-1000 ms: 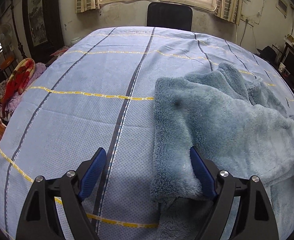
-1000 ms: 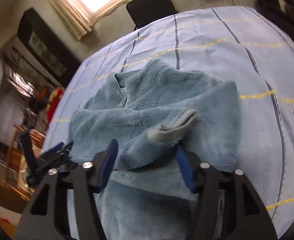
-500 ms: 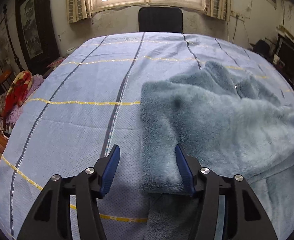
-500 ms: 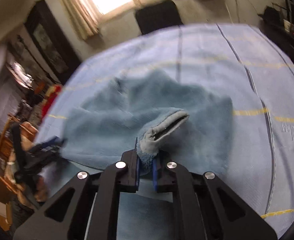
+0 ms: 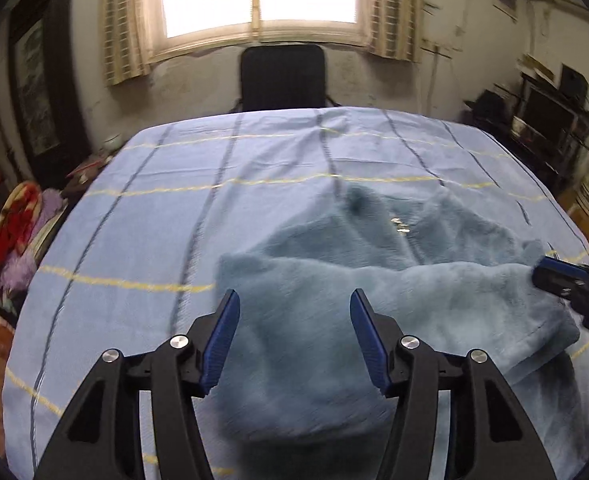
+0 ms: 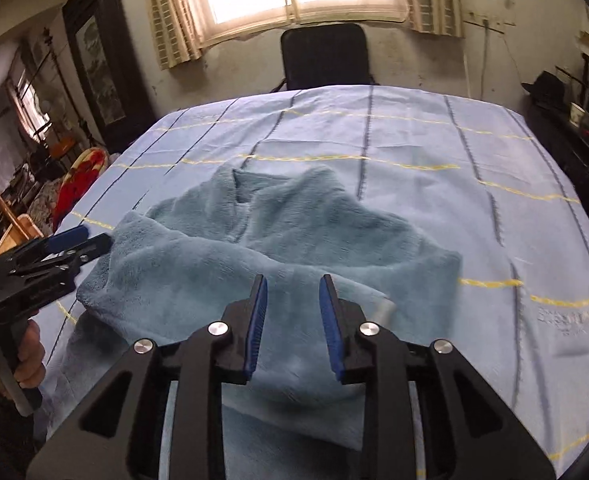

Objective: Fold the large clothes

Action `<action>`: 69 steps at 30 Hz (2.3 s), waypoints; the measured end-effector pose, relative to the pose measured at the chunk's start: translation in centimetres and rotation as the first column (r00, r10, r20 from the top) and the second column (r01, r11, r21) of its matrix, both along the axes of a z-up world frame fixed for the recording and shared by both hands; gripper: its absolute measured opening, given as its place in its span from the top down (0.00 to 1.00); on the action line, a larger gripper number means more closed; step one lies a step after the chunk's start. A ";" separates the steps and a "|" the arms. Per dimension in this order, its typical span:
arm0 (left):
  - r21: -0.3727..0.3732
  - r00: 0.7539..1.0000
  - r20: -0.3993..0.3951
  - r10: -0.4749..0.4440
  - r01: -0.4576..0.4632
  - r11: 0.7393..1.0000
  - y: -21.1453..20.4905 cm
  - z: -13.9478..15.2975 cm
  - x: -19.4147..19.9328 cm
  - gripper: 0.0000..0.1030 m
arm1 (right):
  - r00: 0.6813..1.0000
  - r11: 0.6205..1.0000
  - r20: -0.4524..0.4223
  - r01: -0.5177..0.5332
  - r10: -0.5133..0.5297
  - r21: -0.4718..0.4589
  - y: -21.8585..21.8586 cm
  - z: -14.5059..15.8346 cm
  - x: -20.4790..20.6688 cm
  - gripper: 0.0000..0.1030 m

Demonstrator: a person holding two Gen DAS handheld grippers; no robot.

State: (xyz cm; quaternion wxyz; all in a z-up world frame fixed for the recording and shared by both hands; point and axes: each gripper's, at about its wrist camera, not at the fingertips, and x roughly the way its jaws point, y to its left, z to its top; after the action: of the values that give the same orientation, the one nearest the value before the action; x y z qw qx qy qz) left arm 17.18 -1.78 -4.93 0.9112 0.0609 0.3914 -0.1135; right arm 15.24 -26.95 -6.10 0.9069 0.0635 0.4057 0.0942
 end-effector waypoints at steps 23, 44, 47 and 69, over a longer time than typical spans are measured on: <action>0.109 0.999 -0.047 0.000 0.005 0.994 0.9 -5.0 -1.8 0.41 | 0.992 0.996 -0.095 -0.086 0.084 -0.018 0.6 -4.2 -2.7 0.72; 0.196 0.991 0.110 -0.077 0.054 0.979 1.9 -0.3 -15.0 0.43 | 0.992 0.996 -0.091 -0.086 0.082 -0.037 -3.2 -1.1 -14.0 0.64; 0.209 0.991 0.099 -0.092 0.070 0.975 2.0 -0.9 -16.6 0.43 | 0.990 0.994 -0.101 -0.099 0.094 -0.048 -3.5 -1.4 -15.8 0.62; 0.297 0.995 0.008 -0.100 0.094 0.950 2.1 -5.2 -19.5 0.41 | 0.975 0.984 -0.166 -0.164 0.150 -0.070 -4.5 -4.1 -19.2 0.54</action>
State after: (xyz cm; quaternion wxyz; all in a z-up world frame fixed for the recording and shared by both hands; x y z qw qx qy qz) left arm -2.29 0.29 -10.10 0.8895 0.2169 0.3901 -0.0976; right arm -4.00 -31.42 -10.19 0.8629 0.0009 0.4846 0.1432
